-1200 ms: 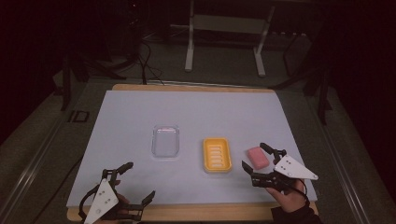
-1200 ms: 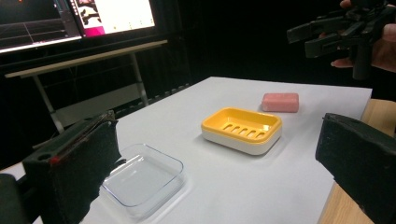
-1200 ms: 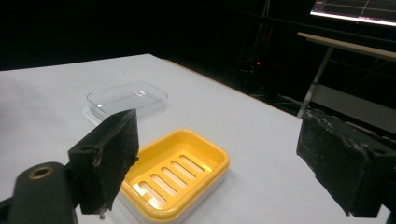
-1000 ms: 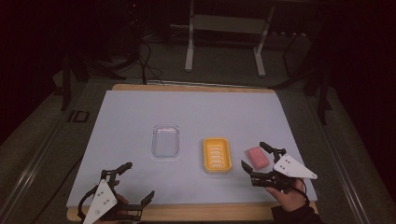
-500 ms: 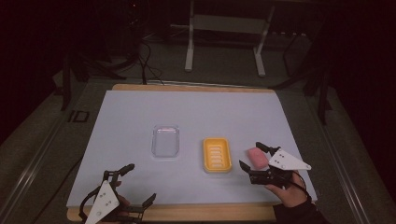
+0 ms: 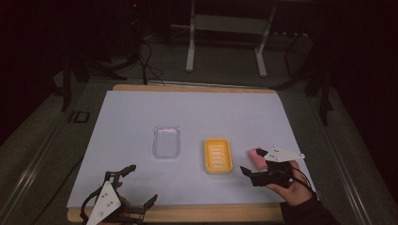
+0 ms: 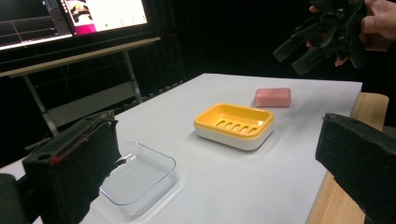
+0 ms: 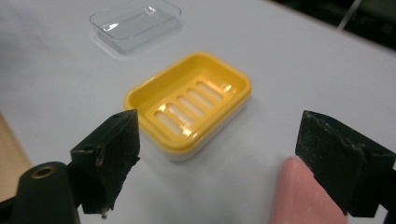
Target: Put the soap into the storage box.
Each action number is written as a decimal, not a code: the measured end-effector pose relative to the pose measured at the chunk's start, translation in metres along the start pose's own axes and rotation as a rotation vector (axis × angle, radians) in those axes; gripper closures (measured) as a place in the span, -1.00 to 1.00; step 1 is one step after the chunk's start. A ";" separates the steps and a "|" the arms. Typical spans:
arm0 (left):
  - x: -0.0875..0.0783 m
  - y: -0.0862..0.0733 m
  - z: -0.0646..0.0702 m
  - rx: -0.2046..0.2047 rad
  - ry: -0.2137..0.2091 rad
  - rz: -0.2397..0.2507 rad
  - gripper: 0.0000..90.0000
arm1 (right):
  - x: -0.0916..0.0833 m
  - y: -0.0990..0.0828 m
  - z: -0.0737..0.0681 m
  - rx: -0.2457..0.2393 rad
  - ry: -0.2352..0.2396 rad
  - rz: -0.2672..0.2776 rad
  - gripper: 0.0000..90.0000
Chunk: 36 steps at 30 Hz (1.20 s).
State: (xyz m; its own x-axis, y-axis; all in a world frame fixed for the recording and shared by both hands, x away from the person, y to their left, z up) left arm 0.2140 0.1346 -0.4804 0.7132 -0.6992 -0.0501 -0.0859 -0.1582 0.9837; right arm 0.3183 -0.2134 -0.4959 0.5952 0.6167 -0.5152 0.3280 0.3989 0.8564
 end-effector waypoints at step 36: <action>0.003 -0.003 0.004 0.018 -0.020 -0.025 -0.99 | -0.008 -0.045 0.024 0.107 -0.075 -0.611 -0.51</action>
State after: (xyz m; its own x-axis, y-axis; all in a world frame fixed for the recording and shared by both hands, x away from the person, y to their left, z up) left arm 0.2132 0.1300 -0.4846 0.7011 -0.7088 -0.0786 -0.0804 -0.1881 0.9789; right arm 0.3168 -0.2529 -0.5297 0.3253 0.2476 -0.9126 0.6949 0.5919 0.4083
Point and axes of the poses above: each handheld gripper's, and its own axes: x roughly forward along the jaws, y roughly out of its top, z roughly to its right, the point moved 8 cm from there along x, roughly forward along the jaws, and after that the axes turned 4 degrees about z, right-handed, at the moved point
